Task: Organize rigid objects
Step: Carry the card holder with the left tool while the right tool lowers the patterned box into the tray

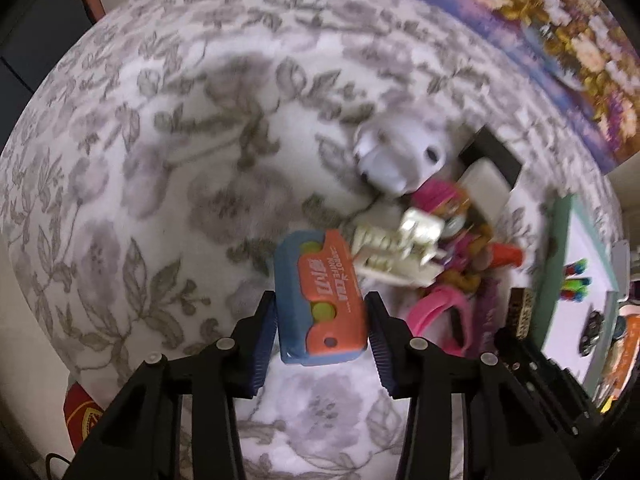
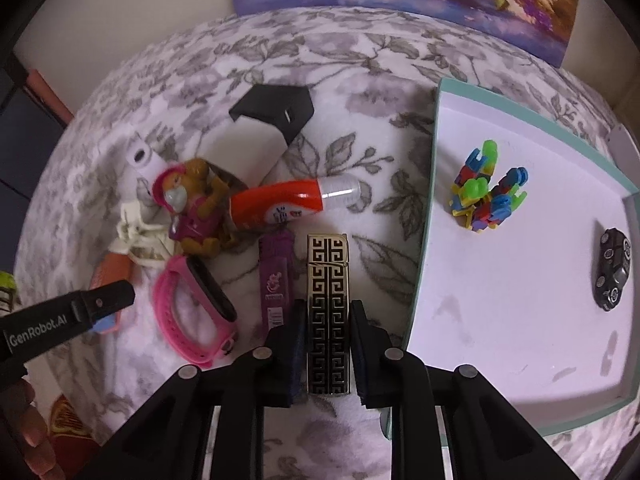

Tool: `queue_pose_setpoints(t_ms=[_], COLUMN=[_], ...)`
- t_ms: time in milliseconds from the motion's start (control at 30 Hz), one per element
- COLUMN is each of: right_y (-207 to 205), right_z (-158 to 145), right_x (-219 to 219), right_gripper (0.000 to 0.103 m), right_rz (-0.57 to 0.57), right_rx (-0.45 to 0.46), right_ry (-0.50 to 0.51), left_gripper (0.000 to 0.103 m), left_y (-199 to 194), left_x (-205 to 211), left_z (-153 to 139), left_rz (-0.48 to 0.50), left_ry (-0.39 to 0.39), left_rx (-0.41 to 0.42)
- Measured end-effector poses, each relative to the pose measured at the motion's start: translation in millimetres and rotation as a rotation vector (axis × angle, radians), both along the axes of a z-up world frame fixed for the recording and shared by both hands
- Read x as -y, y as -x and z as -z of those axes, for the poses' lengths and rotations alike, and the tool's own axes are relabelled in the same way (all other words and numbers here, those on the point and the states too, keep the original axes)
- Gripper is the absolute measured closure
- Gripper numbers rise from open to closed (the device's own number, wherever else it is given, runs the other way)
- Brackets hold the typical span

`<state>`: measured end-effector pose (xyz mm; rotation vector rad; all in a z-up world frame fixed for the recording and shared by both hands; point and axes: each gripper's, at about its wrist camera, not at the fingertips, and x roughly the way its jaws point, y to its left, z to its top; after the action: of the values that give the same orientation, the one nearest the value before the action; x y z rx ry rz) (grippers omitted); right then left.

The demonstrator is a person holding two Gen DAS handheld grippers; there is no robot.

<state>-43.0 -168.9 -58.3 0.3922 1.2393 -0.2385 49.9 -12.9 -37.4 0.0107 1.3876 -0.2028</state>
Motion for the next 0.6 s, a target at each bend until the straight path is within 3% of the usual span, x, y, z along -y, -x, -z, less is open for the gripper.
queue_pose_setpoints(t_ms=[133, 200, 233, 600], right_y=[4, 6, 7, 11], right_z=[-13, -20, -23, -21], right_x=[9, 14, 16, 21], right_gripper=[0.081, 0.081, 0.081, 0.081], right_rz=[0.023, 0.037, 0.042, 0.056], right_rx=[0.051, 0.075, 0.083, 0.072], right_ry=[-0.032, -0.034, -0.033, -0.026], left_gripper=[0.066, 0.079, 0.080, 0.080], left_y=[-2, -3, -6, -12], left_x=[0, 1, -3, -20], left_z=[-20, -29, -25, 0], left_rz=[-0.004, 0.003, 0.007, -0.032], left_ry=[0.025, 0.030, 0.035, 0.083], left_rx=[0.055, 0.079, 0.078, 0.006])
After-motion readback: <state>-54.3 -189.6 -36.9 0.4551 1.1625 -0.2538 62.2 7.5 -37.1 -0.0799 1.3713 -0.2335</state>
